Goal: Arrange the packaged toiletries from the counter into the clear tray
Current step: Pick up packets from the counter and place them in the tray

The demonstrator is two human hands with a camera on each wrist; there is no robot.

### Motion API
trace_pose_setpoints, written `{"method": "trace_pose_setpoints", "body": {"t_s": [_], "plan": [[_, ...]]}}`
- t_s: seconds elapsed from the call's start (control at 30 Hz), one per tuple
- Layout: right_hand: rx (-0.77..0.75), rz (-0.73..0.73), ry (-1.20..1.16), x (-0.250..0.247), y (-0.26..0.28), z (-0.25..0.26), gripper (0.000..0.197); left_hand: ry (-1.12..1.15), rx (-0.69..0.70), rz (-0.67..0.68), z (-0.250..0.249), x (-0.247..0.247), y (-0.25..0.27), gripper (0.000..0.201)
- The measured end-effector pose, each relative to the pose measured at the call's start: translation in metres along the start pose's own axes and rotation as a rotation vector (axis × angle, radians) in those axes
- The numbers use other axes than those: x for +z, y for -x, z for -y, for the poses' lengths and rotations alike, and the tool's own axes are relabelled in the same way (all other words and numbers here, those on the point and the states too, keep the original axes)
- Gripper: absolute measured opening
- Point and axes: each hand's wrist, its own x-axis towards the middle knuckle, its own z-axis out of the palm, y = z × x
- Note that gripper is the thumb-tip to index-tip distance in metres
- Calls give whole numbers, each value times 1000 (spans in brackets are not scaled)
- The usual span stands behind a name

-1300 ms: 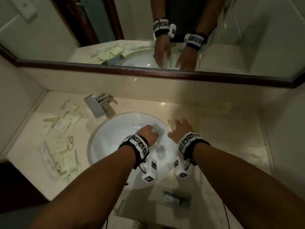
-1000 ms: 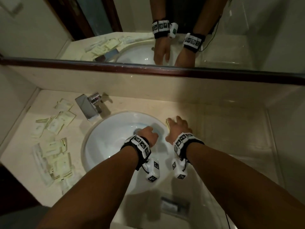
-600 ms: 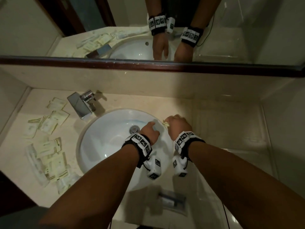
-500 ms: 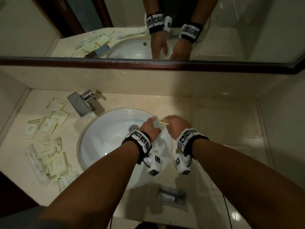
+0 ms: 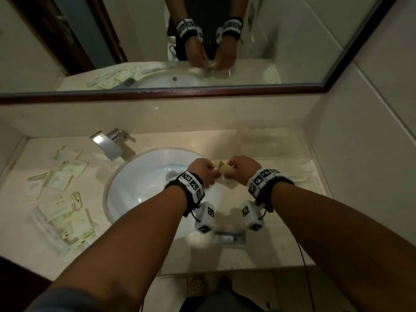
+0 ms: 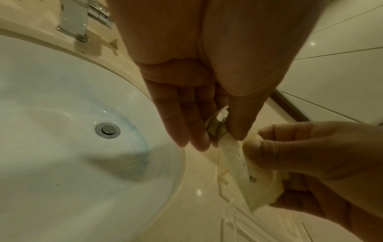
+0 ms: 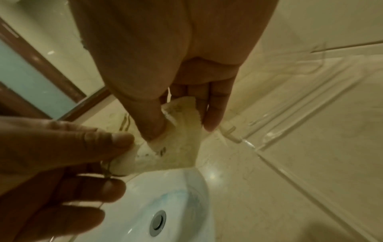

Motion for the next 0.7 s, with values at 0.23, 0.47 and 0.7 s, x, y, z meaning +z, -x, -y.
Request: {"method": "trace_pose_setpoints", "body": {"t_s": [0.23, 0.47, 0.7], "plan": [[188, -35, -428, 2, 51, -34, 42, -85, 49, 73, -13, 25, 37, 34], [360, -45, -743, -5, 77, -73, 34, 40, 49, 53, -29, 55, 51, 40], [413, -118, -484, -19, 73, -142, 9, -45, -9, 165, -52, 98, 40, 14]]}}
